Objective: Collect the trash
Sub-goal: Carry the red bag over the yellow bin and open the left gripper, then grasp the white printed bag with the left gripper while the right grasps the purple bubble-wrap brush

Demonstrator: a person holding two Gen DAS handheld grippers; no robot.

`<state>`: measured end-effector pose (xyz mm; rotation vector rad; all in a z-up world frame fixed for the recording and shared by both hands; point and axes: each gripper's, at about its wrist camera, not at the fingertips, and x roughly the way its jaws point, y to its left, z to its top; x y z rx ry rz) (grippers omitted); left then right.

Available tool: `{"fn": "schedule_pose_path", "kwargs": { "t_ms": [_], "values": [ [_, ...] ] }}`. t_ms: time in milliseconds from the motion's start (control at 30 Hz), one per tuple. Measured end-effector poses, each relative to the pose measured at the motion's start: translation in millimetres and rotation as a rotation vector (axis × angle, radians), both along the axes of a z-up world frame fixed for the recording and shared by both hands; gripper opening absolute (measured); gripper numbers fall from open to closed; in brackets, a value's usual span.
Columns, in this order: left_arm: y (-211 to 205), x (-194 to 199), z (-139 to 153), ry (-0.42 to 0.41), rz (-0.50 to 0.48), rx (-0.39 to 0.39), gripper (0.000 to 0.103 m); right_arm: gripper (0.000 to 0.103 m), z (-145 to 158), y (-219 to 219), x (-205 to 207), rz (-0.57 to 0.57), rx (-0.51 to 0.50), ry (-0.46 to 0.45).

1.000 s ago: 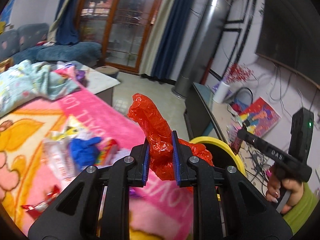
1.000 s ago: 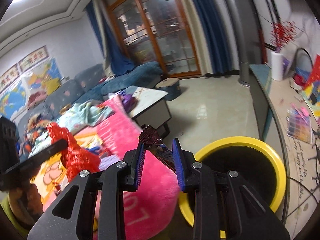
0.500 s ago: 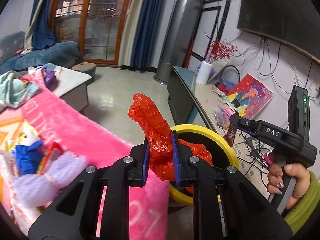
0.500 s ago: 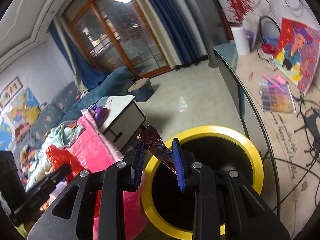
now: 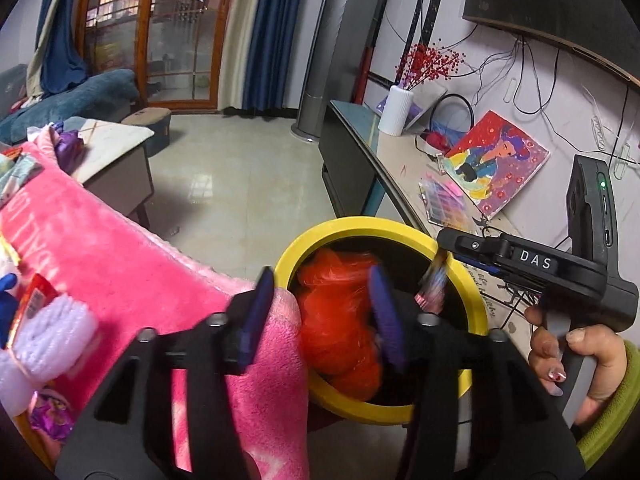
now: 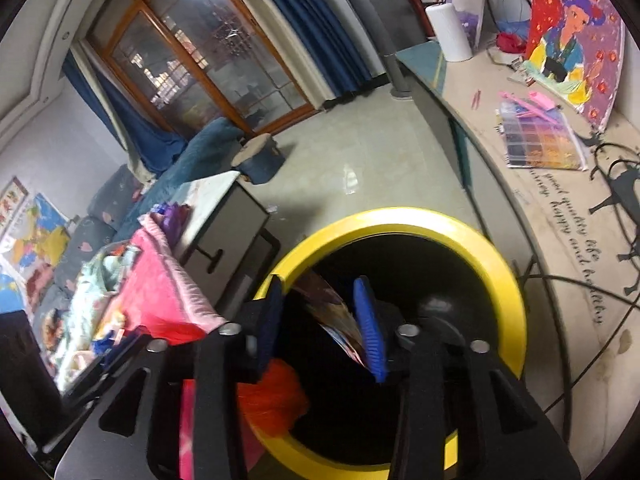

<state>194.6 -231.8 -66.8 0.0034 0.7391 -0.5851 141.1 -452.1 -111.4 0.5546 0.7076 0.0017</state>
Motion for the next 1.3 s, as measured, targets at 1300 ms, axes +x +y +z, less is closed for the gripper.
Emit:
{"fn": "schedule_pose_path", "kwargs": {
  "t_ms": [1300],
  "values": [
    [191.7, -45.1, 69.0, -0.178, 0.49, -0.07, 0.092, 0.073, 79.0, 192.9, -39.4, 0.363, -0.398, -0.269]
  ]
}}
